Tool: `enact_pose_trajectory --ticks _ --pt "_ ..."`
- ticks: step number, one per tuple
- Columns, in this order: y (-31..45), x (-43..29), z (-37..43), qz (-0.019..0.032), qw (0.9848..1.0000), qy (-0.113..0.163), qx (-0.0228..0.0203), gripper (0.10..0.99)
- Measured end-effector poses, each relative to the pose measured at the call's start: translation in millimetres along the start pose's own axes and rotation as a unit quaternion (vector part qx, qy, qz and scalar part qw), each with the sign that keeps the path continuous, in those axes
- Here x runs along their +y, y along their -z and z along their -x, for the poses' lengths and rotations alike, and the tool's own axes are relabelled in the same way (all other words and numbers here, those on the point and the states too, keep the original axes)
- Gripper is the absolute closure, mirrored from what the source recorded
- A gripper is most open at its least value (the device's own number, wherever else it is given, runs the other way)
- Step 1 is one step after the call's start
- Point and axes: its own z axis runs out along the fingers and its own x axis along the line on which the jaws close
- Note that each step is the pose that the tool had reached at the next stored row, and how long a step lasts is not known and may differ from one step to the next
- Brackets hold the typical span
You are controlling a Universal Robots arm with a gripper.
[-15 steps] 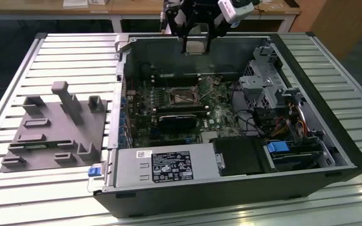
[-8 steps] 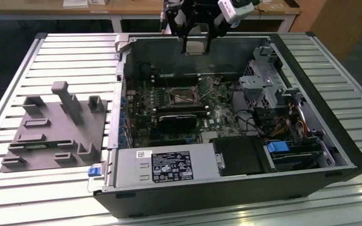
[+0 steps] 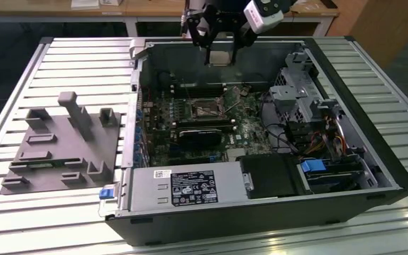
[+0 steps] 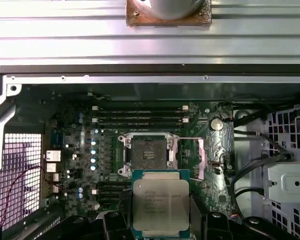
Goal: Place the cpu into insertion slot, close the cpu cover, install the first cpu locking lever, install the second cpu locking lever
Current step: 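Place the cpu into insertion slot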
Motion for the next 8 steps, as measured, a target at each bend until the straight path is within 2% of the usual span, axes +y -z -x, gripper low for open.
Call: enact_pose_trajectory --ticks 8 --pt "-14.6 0.3 -2.9 0.0000 1.0000 0.000 -0.0013 0.545"
